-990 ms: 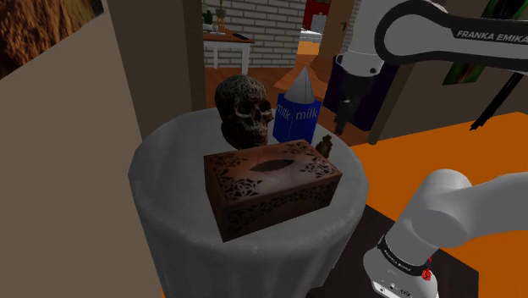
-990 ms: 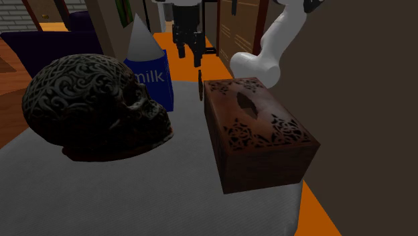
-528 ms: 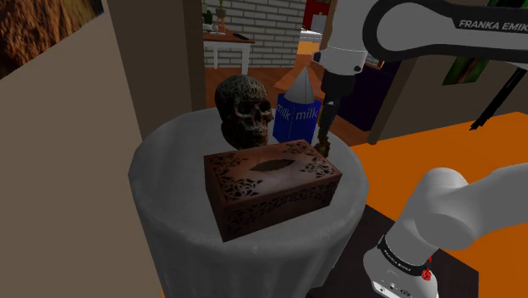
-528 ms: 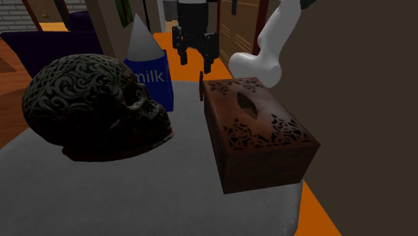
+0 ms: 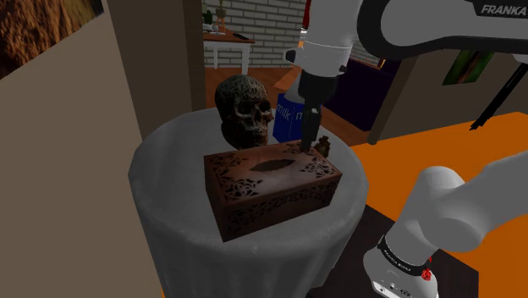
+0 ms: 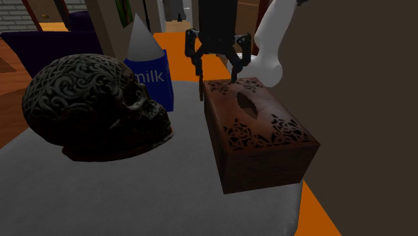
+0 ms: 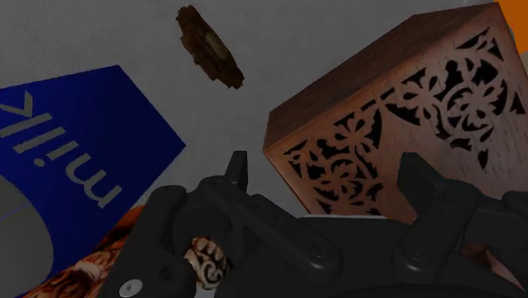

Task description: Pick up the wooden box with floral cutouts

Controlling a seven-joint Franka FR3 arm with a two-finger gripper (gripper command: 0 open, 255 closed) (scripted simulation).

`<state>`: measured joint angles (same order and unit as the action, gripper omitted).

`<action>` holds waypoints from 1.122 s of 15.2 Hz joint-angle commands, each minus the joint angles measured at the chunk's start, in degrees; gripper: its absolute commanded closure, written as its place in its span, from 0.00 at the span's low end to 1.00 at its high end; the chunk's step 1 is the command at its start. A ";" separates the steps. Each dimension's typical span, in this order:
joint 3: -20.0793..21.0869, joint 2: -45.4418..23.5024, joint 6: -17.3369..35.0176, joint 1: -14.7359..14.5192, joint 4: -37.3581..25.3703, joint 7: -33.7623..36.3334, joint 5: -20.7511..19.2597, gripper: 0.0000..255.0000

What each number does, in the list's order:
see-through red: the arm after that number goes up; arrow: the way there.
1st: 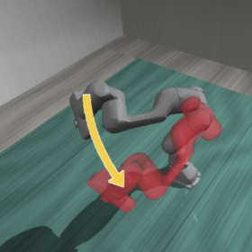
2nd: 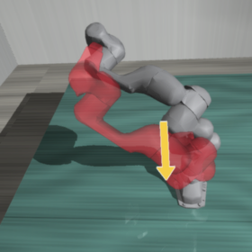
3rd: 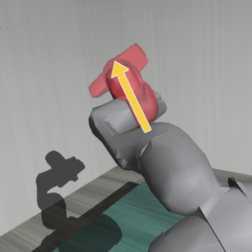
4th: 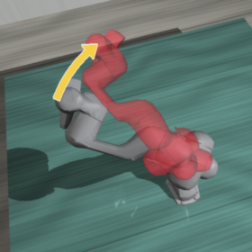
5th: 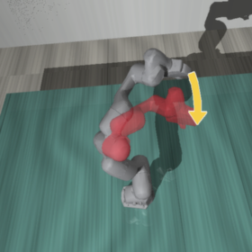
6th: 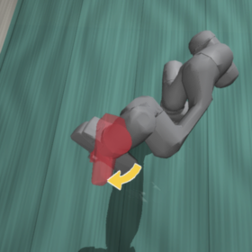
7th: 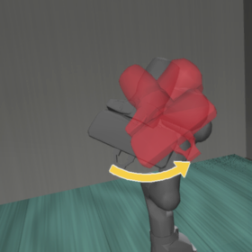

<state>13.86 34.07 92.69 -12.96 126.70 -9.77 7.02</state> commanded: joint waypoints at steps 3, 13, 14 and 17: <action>2.96 -3.12 0.38 -2.93 -3.53 -1.26 1.69 0.00; 8.38 -7.77 2.72 -7.65 -7.34 -3.19 4.09 0.00; 8.46 -7.65 3.47 -7.69 -6.49 -3.25 4.17 0.00; 8.69 -7.40 5.72 -7.83 -3.99 -3.41 4.41 0.00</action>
<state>22.41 26.94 97.58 -20.81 122.16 -13.16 11.44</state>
